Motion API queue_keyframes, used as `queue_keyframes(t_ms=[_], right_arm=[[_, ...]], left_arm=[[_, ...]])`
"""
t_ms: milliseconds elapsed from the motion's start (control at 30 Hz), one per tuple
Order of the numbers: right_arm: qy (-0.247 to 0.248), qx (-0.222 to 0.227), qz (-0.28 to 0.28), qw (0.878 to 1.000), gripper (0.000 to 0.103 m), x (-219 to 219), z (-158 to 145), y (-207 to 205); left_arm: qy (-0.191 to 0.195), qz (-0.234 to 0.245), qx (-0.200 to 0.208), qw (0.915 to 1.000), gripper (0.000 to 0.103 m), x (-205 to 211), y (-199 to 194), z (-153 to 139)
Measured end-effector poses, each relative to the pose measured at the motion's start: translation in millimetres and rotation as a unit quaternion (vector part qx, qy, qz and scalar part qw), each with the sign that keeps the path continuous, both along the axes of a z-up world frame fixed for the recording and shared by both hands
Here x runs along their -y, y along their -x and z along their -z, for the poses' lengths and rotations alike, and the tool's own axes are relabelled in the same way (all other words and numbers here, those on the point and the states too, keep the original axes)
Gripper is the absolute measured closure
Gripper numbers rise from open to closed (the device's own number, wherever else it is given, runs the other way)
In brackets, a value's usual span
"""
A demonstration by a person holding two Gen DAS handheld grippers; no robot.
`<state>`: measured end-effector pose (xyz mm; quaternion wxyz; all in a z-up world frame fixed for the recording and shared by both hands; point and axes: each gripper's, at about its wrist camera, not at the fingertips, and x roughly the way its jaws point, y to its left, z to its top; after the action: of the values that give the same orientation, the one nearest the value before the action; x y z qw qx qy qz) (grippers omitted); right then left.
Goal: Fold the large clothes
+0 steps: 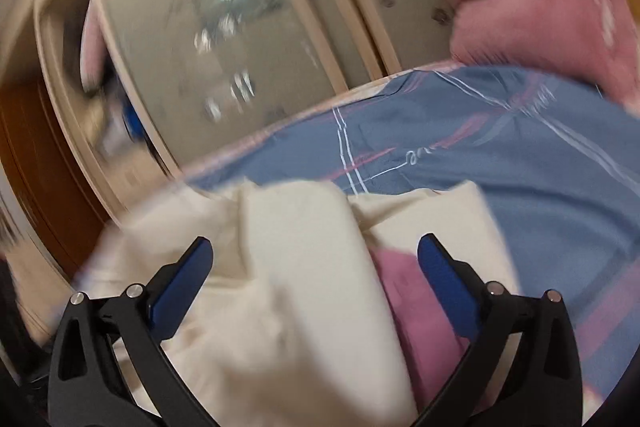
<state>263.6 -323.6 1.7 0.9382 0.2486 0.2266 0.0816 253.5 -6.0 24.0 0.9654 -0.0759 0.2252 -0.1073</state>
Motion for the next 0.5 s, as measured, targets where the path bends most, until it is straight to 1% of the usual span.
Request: queue_keyframes(t_ms=[33, 67, 100, 133, 167, 200, 233, 267, 333, 367, 400, 433, 467, 500], right_arm=[[-0.014, 0.011, -0.007, 1.000, 0.001, 7.0, -8.5, 24.8], [-0.017, 0.017, -0.013, 1.000, 0.001, 9.6, -14.1, 43.1], [-0.015, 0.027, -0.030, 0.999, 0.001, 11.7, -21.8, 72.9], [-0.006, 0.034, -0.045, 0.998, 0.001, 11.9, -27.2, 98.5], [0.009, 0.045, -0.060, 0.997, 0.001, 10.7, -31.6, 127.7], [0.020, 0.052, -0.066, 0.996, 0.001, 9.9, -33.2, 149.2], [0.036, 0.065, -0.070, 0.995, 0.001, 7.8, -35.2, 175.9], [0.057, 0.085, -0.077, 0.992, 0.001, 4.4, -35.8, 209.8], [0.089, 0.117, -0.081, 0.986, 0.001, -1.8, -33.8, 256.7], [0.102, 0.132, -0.079, 0.983, 0.001, -4.0, -31.5, 274.6], [0.125, 0.155, -0.064, 0.978, 0.001, -7.4, -25.2, 299.6], [0.149, 0.169, -0.047, 0.973, 0.001, -11.6, -18.9, 319.3], [0.168, 0.172, -0.038, 0.970, 0.001, -16.7, -15.8, 332.6], [0.177, 0.175, -0.037, 0.968, 0.001, -18.2, -15.1, 339.9]], left_arm=[[0.010, 0.003, 0.008, 0.9999, 0.002, -5.8, 14.6, -8.0], [0.017, 0.002, 0.016, 0.9997, 0.002, -15.1, 44.0, -19.3], [0.018, 0.003, 0.018, 0.9997, 0.002, -20.6, 63.9, -24.2], [0.018, 0.004, 0.019, 0.9996, 0.002, -26.4, 86.2, -27.5], [0.011, 0.000, 0.022, 0.9997, 0.002, -33.7, 120.7, -29.6], [0.005, -0.005, 0.028, 0.9996, 0.002, -37.2, 141.9, -30.2], [-0.001, -0.017, 0.042, 0.9990, 0.002, -42.8, 174.3, -29.4], [0.000, -0.024, 0.057, 0.9981, 0.002, -48.9, 205.7, -27.0], [0.008, -0.028, 0.072, 0.9970, 0.002, -55.6, 250.1, -20.2], [0.007, -0.028, 0.077, 0.9966, 0.002, -57.2, 271.7, -12.5], [0.002, -0.031, 0.081, 0.9962, 0.002, -58.0, 284.8, -6.9], [-0.011, -0.039, 0.089, 0.9953, 0.002, -57.4, 300.6, 0.7], [-0.020, -0.043, 0.094, 0.9944, 0.002, -55.9, 311.4, 6.1], [-0.031, -0.048, 0.100, 0.9934, 0.002, -55.1, 324.0, 15.7]])
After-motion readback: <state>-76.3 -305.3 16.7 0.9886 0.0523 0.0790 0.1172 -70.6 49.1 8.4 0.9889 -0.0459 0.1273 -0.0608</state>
